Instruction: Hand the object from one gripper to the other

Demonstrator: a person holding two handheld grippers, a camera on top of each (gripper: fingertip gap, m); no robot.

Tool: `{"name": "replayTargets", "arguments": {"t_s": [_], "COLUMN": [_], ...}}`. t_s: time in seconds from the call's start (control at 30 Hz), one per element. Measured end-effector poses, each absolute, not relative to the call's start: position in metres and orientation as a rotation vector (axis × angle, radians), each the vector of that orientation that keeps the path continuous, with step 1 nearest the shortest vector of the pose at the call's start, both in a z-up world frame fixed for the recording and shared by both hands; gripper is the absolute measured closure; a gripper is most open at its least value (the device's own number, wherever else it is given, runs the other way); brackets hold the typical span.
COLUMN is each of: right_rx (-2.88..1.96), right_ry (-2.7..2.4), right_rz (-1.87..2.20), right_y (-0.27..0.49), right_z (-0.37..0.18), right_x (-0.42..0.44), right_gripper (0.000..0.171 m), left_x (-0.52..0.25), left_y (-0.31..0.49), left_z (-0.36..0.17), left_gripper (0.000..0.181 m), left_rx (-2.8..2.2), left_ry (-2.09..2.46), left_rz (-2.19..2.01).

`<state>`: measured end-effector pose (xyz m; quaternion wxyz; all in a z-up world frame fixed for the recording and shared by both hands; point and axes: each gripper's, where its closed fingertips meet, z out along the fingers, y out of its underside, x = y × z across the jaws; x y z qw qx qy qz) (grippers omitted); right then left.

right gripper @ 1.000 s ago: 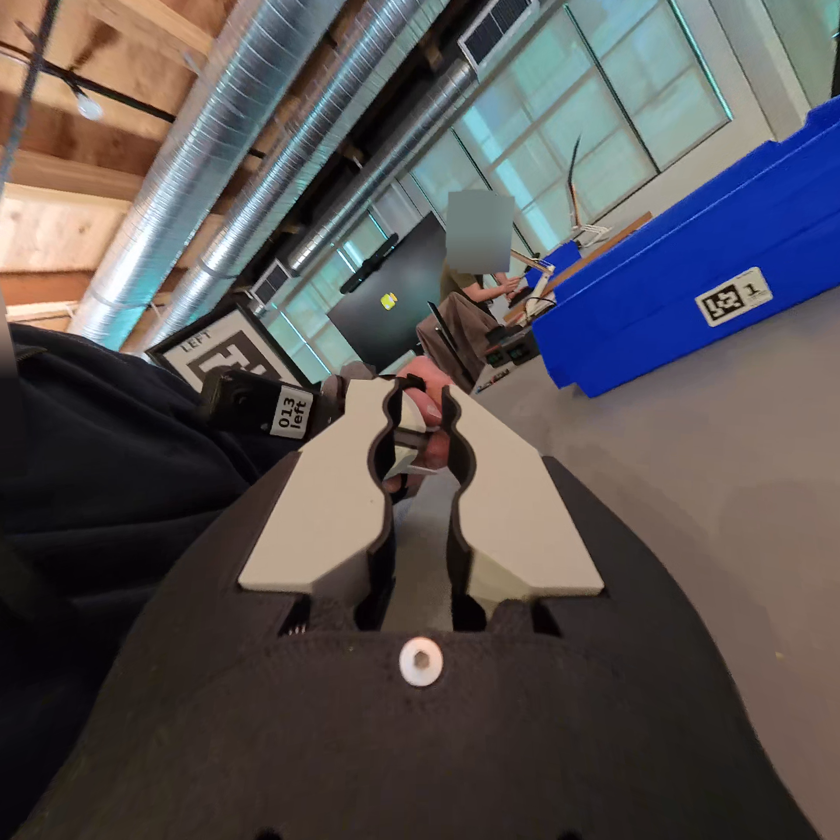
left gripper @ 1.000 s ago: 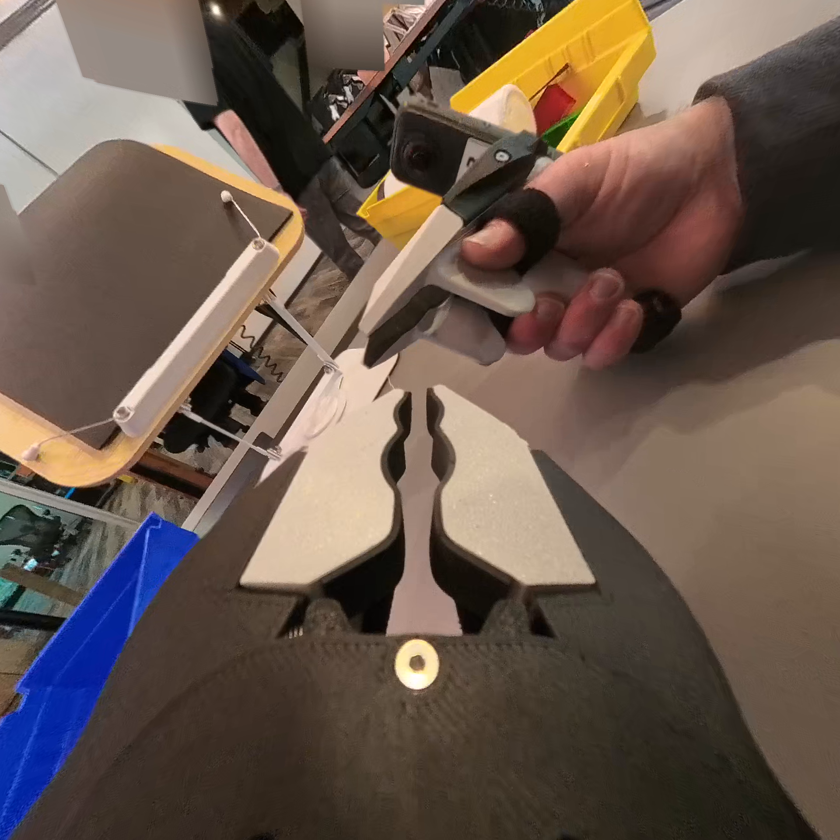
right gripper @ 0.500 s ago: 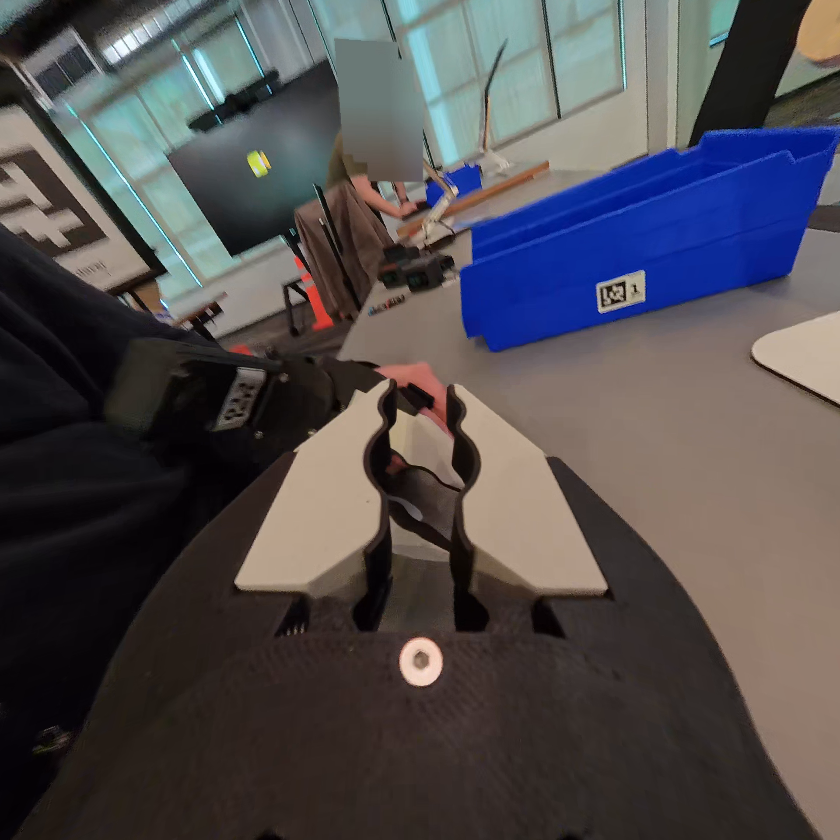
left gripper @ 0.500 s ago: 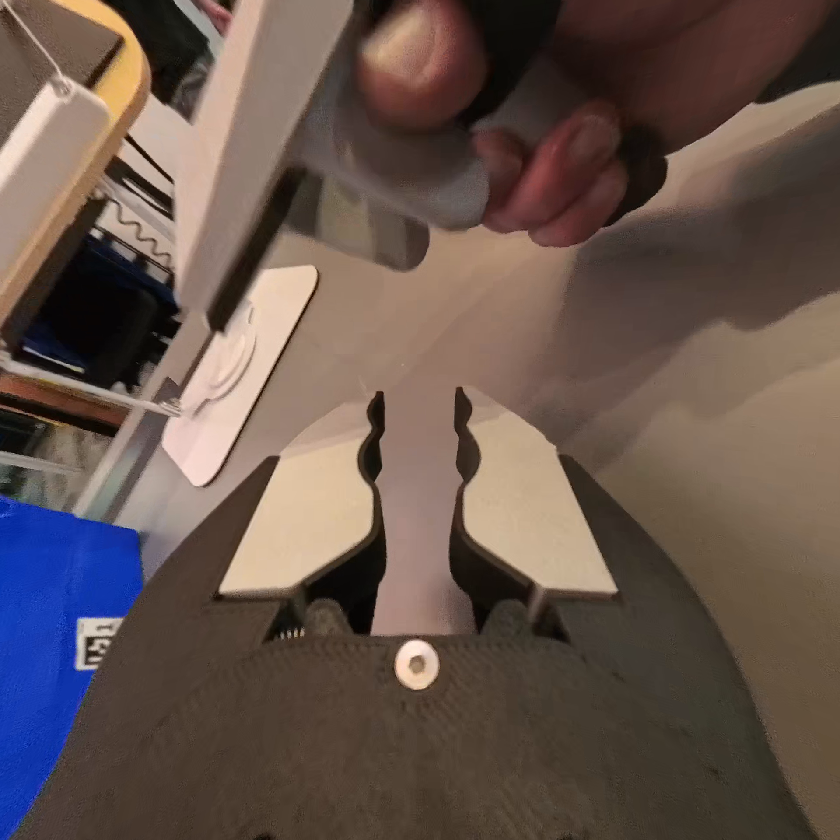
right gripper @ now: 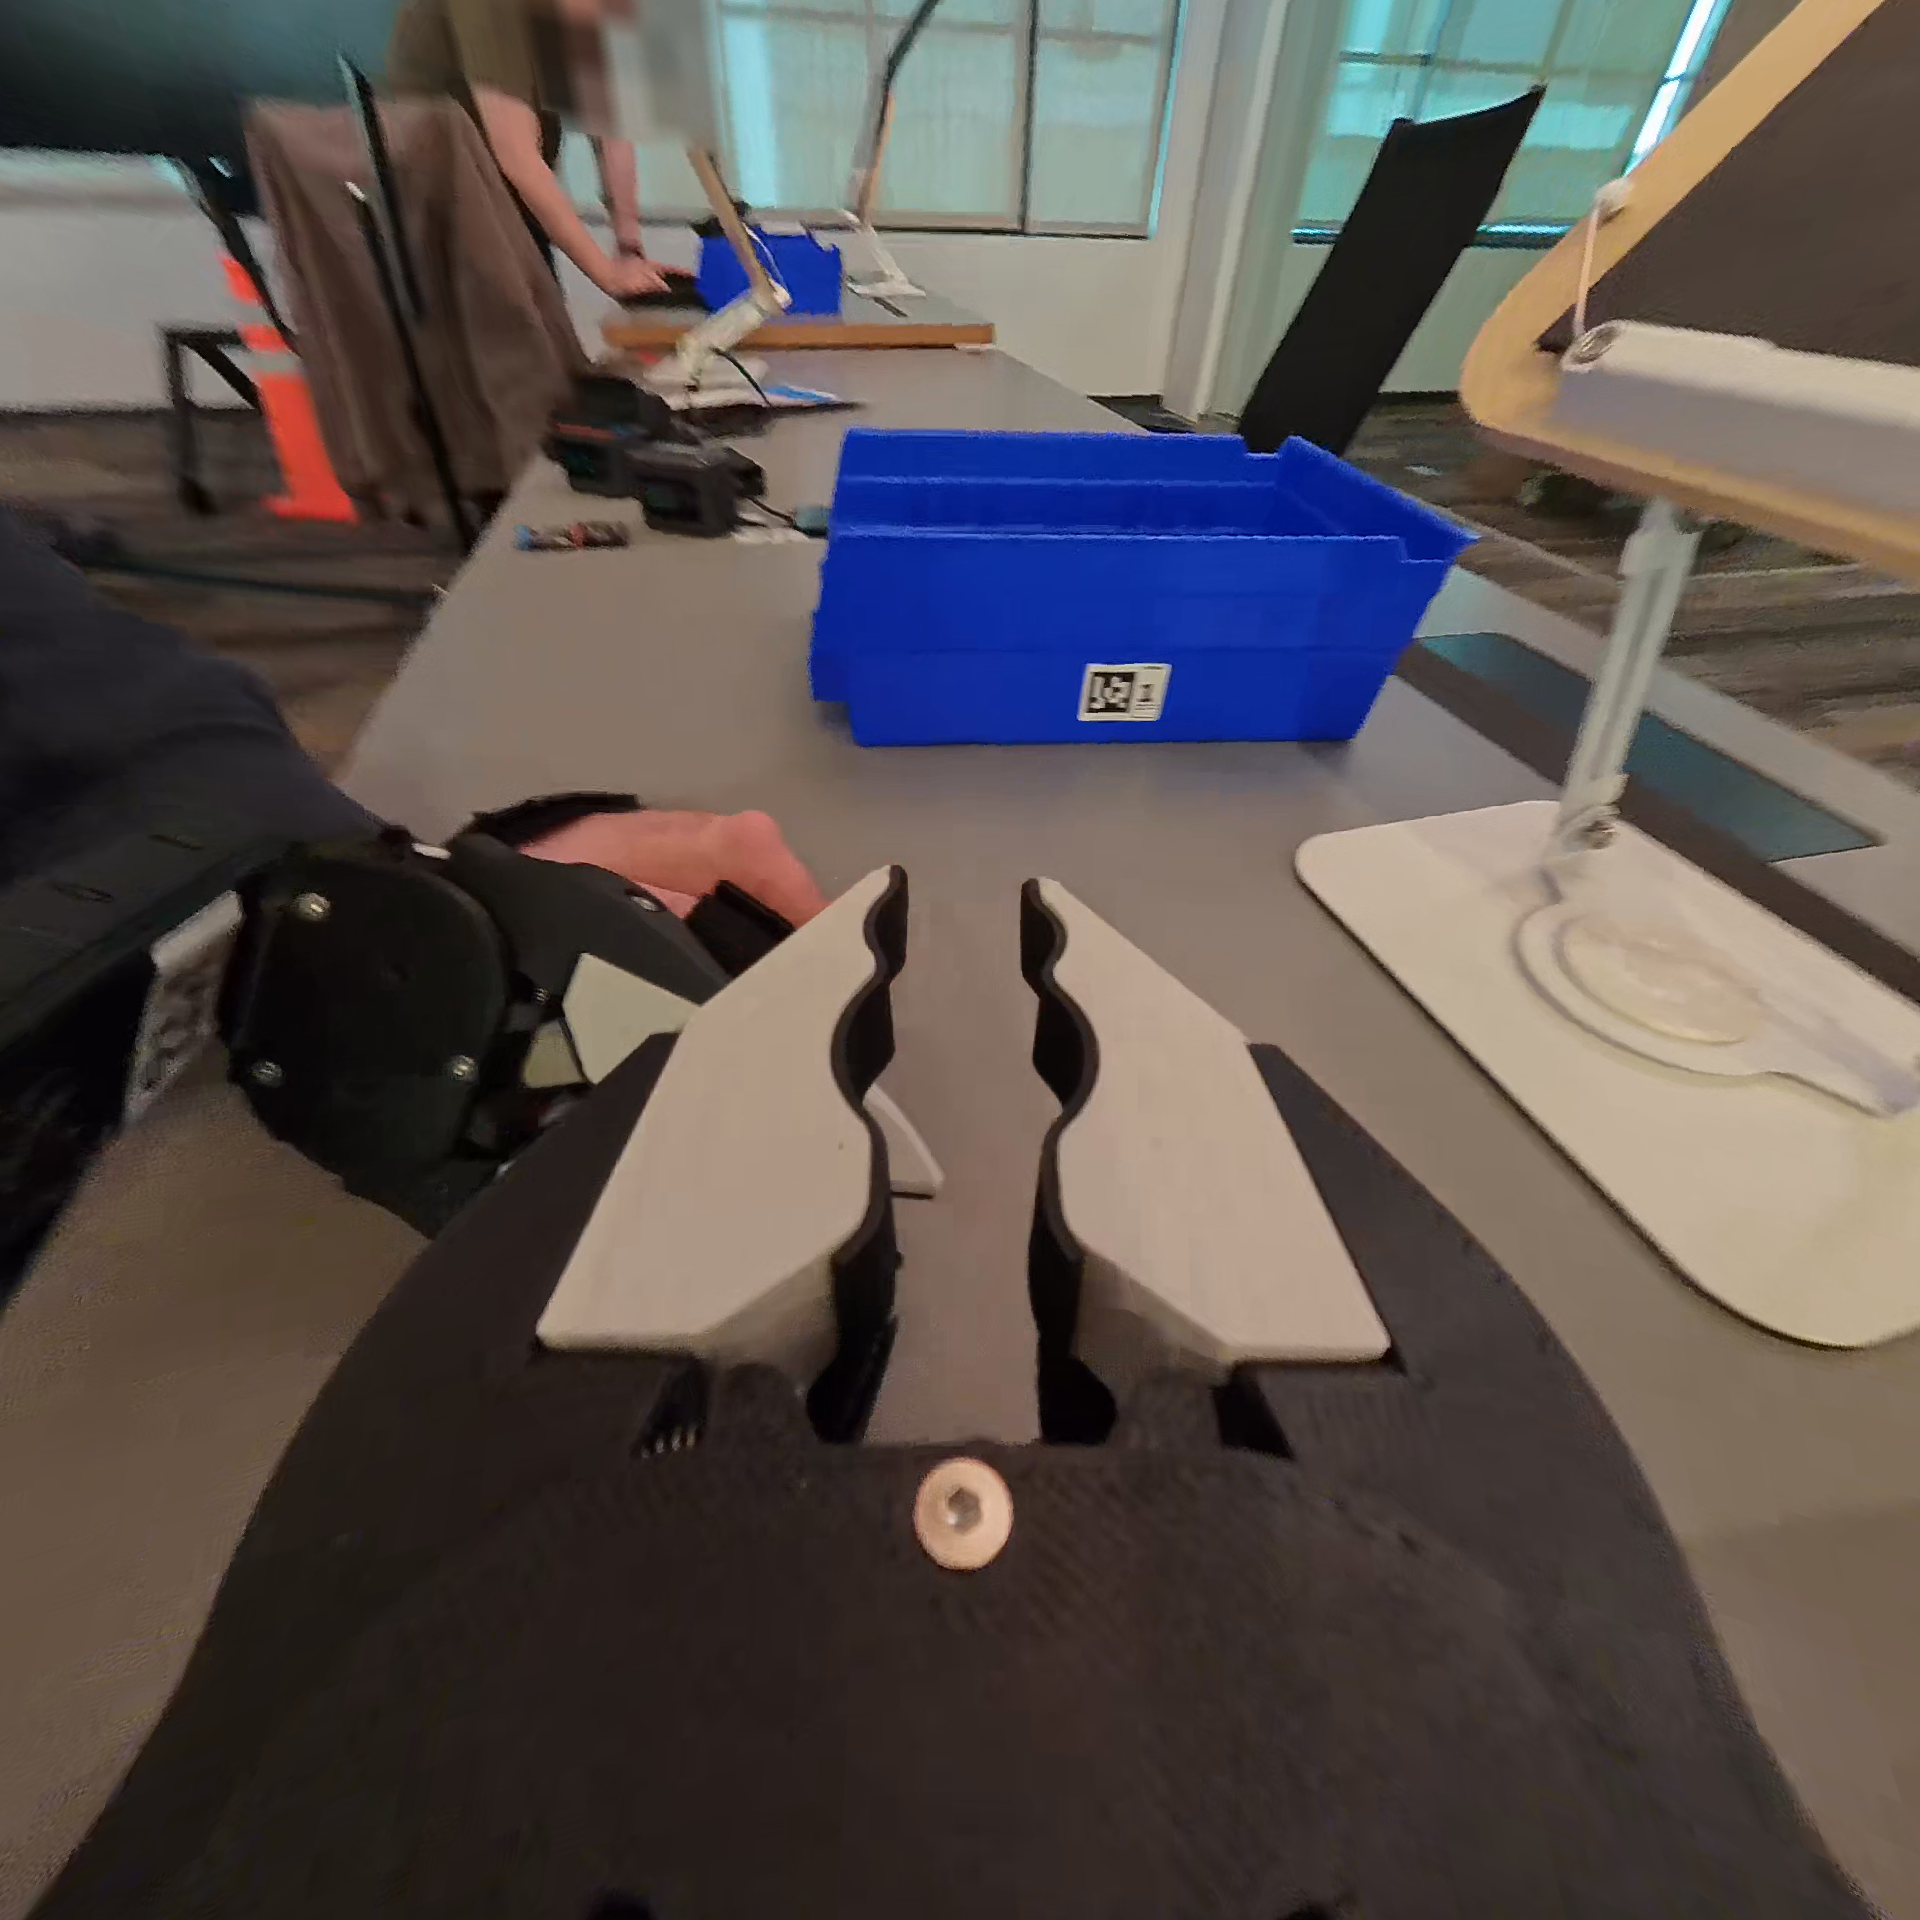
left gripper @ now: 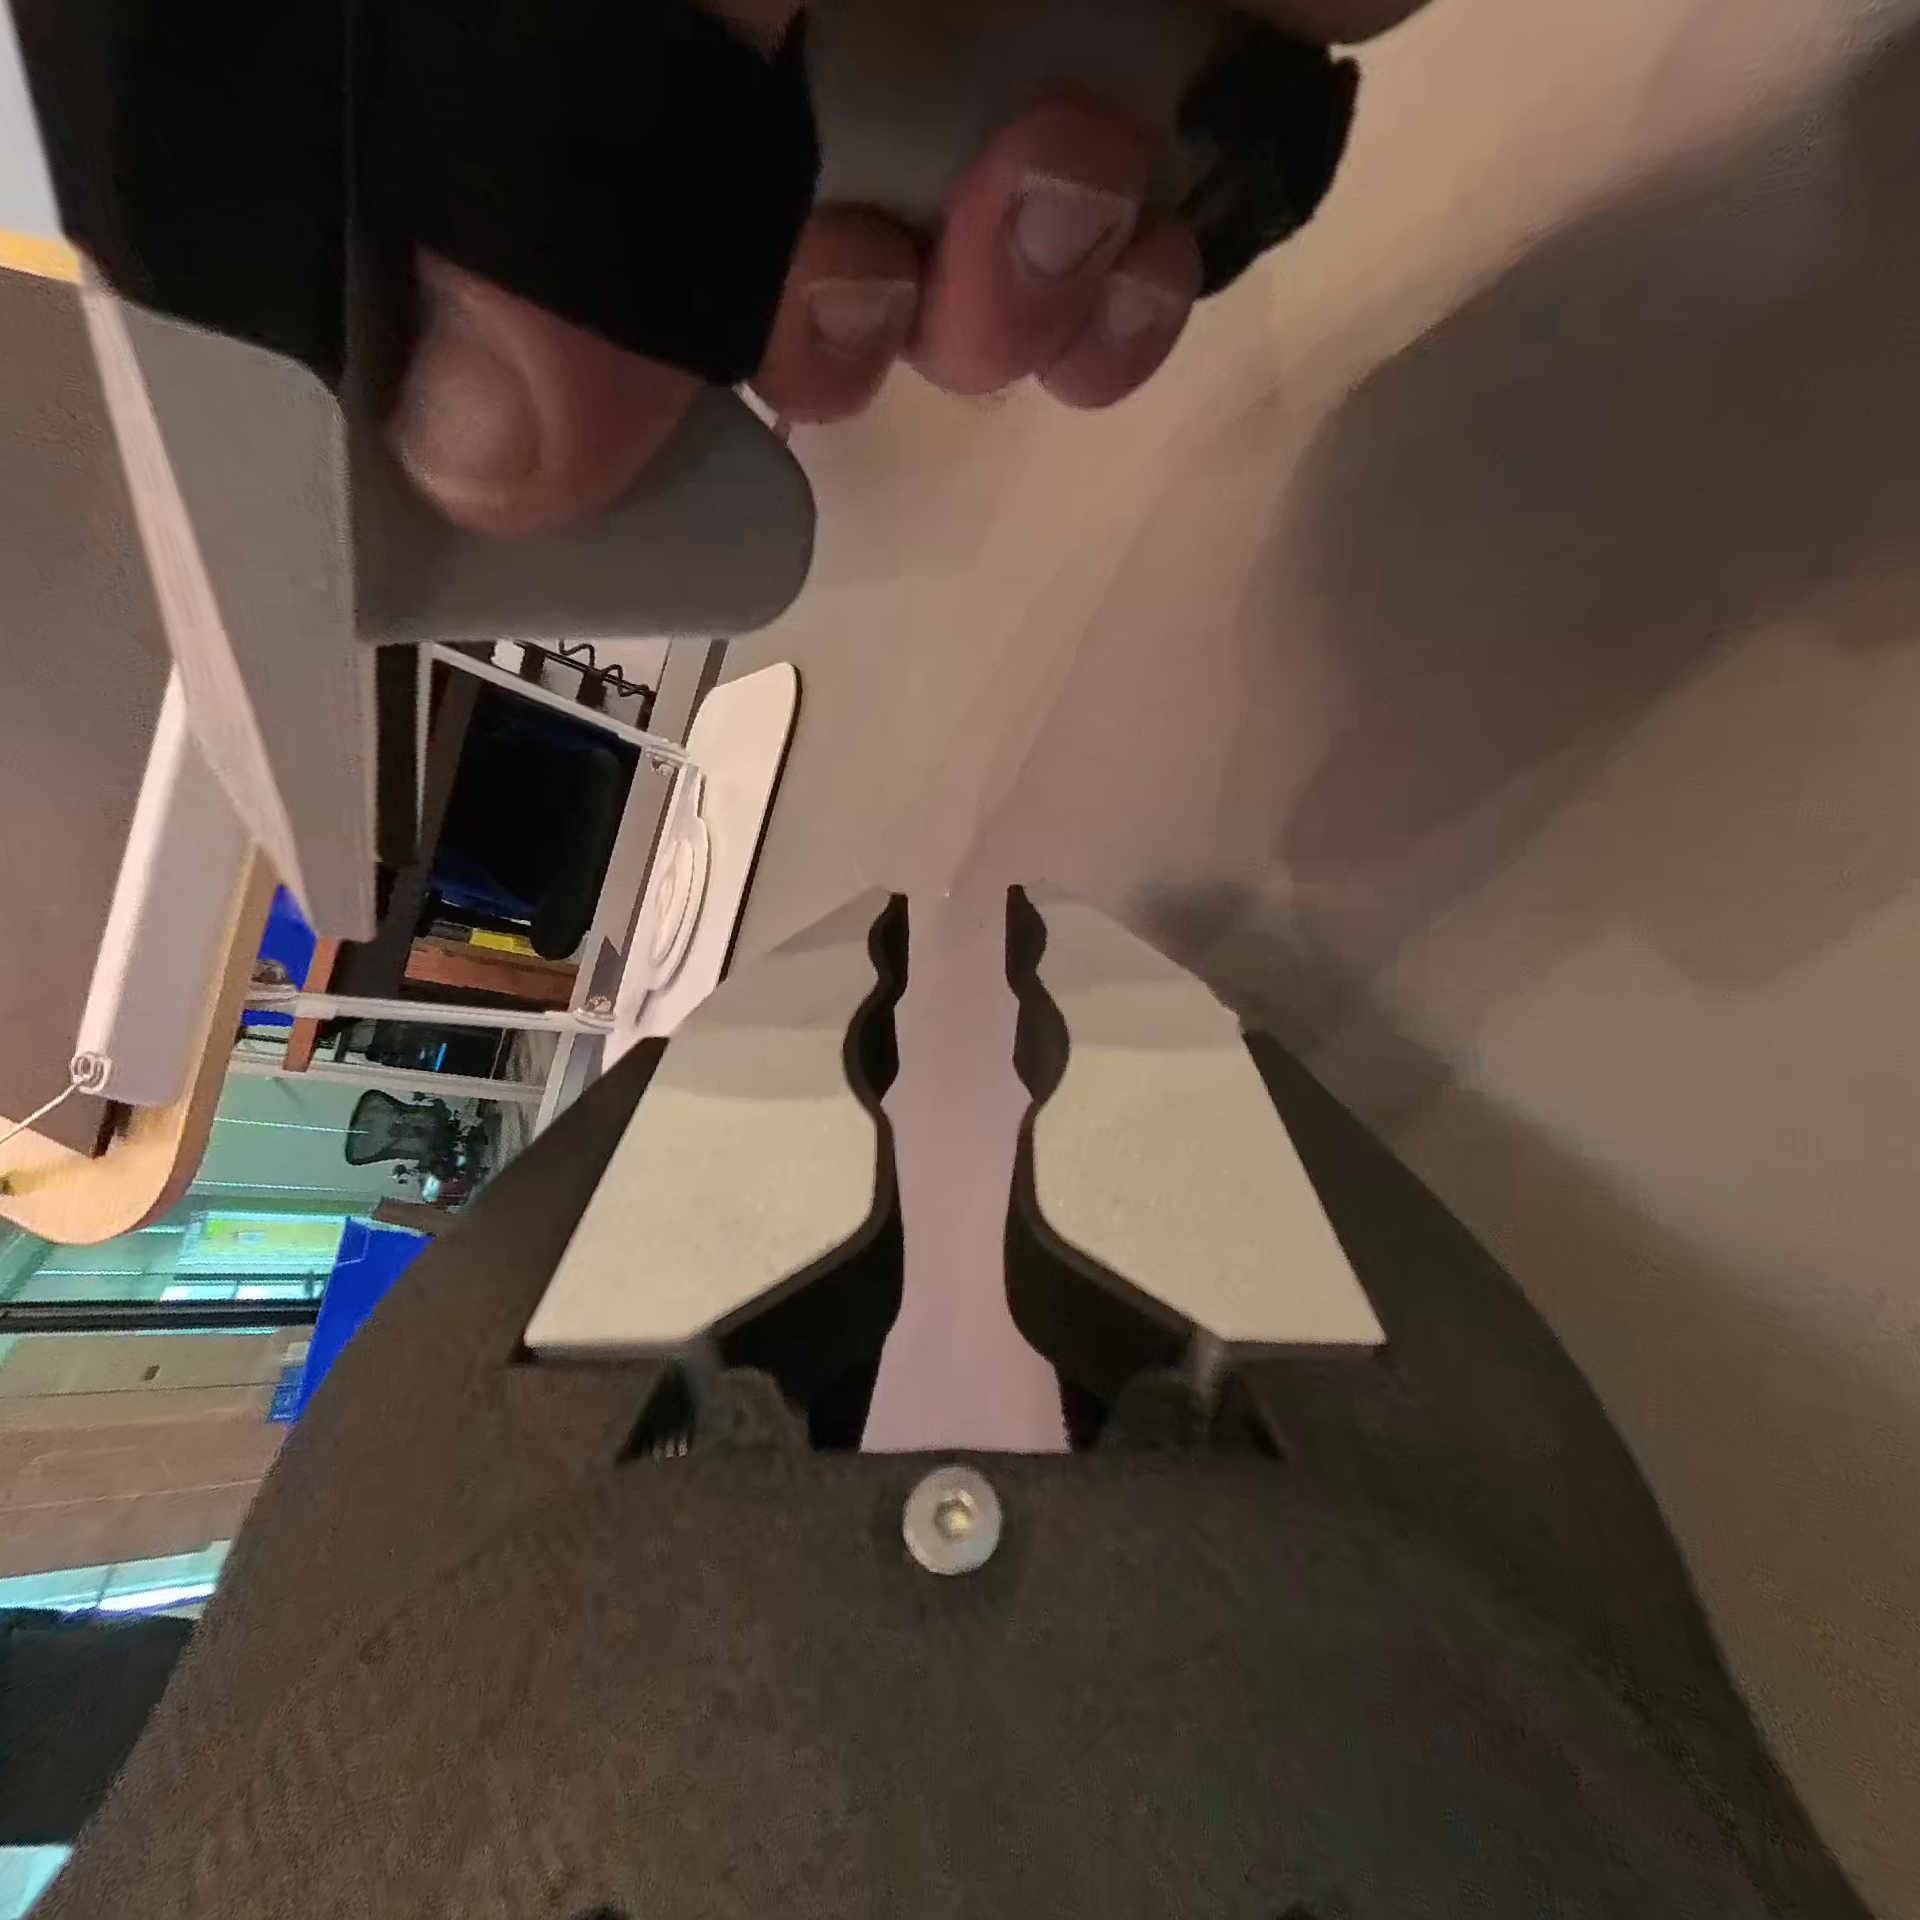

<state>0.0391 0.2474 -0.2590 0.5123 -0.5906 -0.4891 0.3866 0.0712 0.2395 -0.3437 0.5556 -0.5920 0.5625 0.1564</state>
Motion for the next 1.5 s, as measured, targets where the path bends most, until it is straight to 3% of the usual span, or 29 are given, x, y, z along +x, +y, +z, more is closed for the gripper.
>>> {"name": "replayTargets", "arguments": {"t_s": [0.13, 0.3, 0.43, 0.57, 0.7, 1.0, 1.5], "right_rx": [-1.383, -1.348, -1.352, -1.403, -1.374, -1.336, -1.445], "right_ry": [-1.206, -1.174, -0.999, -0.823, -0.760, -0.762, -0.740], "right_rz": [0.812, 0.835, 0.785, 0.466, 0.339, 0.075, -0.052], "right_y": [0.238, 0.179, 0.140, 0.144, 0.144, 0.153, 0.174], "right_z": [-0.255, -0.237, -0.224, -0.251, -0.256, -0.259, -0.272], "right_x": [0.040, 0.069, 0.149, 0.263, 0.315, 0.323, 0.329], "right_gripper": [0.151, 0.137, 0.132, 0.128, 0.129, 0.137, 0.114], "left_x": [0.072, 0.075, 0.084, 0.099, 0.111, 0.114, 0.123], "left_y": [0.245, 0.252, 0.255, 0.252, 0.250, 0.250, 0.239], "left_z": [-0.343, -0.342, -0.341, -0.341, -0.340, -0.340, -0.333], "left_gripper": [0.163, 0.162, 0.161, 0.161, 0.162, 0.164, 0.147], "left_rx": [-1.397, -1.380, -1.349, -1.310, -1.281, -1.265, -1.196], "left_ry": [1.317, 1.320, 1.330, 1.356, 1.373, 1.374, 1.362], "left_rz": [0.384, 0.392, 0.385, 0.359, 0.346, 0.353, 0.324]}}
